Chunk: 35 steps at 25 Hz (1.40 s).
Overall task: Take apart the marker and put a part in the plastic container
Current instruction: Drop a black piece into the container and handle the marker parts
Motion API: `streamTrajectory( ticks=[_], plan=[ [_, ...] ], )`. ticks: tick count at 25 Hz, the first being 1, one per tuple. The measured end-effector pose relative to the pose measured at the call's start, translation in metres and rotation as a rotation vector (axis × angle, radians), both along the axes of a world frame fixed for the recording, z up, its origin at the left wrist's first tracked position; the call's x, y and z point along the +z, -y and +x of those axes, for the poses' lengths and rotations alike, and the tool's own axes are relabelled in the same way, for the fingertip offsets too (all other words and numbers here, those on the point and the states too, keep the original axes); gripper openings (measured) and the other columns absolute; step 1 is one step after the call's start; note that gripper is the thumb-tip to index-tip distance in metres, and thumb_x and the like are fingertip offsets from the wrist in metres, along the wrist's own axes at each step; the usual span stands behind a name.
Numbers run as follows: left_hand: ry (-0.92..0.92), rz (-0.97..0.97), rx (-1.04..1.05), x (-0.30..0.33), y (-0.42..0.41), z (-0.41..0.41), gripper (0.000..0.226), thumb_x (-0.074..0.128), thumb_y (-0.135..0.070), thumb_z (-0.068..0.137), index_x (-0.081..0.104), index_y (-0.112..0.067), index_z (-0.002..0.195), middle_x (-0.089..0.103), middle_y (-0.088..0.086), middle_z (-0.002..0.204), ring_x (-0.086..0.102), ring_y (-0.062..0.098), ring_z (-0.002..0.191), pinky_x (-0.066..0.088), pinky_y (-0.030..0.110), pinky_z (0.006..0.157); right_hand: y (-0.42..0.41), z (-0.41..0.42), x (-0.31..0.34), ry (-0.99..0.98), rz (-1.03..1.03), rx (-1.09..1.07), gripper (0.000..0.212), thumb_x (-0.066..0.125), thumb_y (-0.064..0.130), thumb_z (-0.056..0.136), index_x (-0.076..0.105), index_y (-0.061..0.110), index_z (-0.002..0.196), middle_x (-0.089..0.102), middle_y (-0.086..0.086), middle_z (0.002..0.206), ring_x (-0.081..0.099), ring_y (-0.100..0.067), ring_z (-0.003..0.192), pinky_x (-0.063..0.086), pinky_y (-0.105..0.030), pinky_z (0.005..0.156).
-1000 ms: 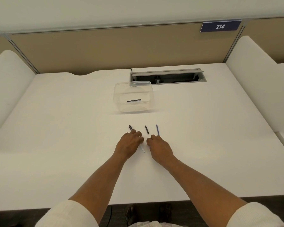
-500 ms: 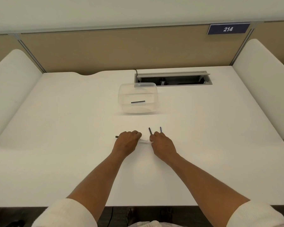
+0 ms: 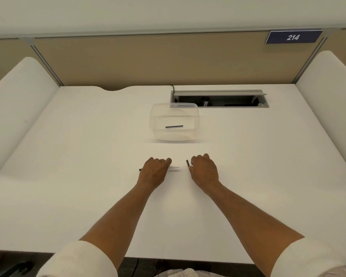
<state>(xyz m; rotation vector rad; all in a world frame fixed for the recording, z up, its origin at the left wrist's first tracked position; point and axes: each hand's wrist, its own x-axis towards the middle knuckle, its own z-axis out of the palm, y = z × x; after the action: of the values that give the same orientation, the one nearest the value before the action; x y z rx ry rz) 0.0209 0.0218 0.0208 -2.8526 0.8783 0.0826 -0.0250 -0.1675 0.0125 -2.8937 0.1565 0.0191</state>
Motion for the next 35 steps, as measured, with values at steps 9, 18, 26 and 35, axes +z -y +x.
streamTrajectory(
  ticks=[9, 18, 26, 35],
  plan=[
    [-0.016, -0.016, -0.012, -0.004, 0.003, 0.007, 0.022, 0.042, -0.001, 0.088, 0.05, -0.016, 0.102, 0.068, 0.005, 0.085, 0.061, 0.032, 0.07, 0.028, 0.032, 0.065, -0.004, 0.013, -0.008, -0.045, -0.065, 0.004, 0.018, 0.058, 0.03, 0.094, 0.062, 0.012, 0.099, 0.064, -0.004, 0.098, 0.051, -0.027, 0.105, 0.035, -0.033, 0.071],
    [-0.021, -0.005, 0.001, -0.002, 0.002, 0.008, 0.025, 0.04, 0.002, 0.086, 0.05, -0.015, 0.102, 0.067, 0.005, 0.084, 0.055, 0.031, 0.065, 0.026, 0.031, 0.065, -0.008, 0.014, -0.01, -0.074, -0.091, 0.023, 0.012, 0.049, 0.007, 0.091, 0.057, 0.012, 0.097, 0.062, -0.004, 0.099, 0.052, -0.026, 0.1, 0.035, -0.033, 0.068],
    [0.003, -0.036, 0.0, 0.006, 0.002, 0.008, 0.02, 0.042, -0.003, 0.091, 0.049, -0.017, 0.104, 0.069, 0.003, 0.083, 0.057, 0.03, 0.067, 0.025, 0.033, 0.067, -0.005, 0.004, -0.003, -0.008, 0.122, 0.042, 0.011, 0.043, 0.019, 0.101, 0.048, 0.011, 0.107, 0.061, -0.005, 0.098, 0.053, -0.027, 0.092, 0.045, -0.04, 0.071],
    [0.023, -0.061, 0.009, 0.014, -0.001, -0.005, 0.014, 0.043, -0.008, 0.094, 0.049, -0.017, 0.103, 0.068, 0.003, 0.082, 0.06, 0.031, 0.07, 0.028, 0.033, 0.068, -0.009, -0.014, -0.003, -0.025, 0.166, 0.019, 0.01, 0.048, 0.012, 0.096, 0.053, 0.011, 0.104, 0.062, -0.007, 0.099, 0.057, -0.029, 0.095, 0.044, -0.036, 0.076]
  ],
)
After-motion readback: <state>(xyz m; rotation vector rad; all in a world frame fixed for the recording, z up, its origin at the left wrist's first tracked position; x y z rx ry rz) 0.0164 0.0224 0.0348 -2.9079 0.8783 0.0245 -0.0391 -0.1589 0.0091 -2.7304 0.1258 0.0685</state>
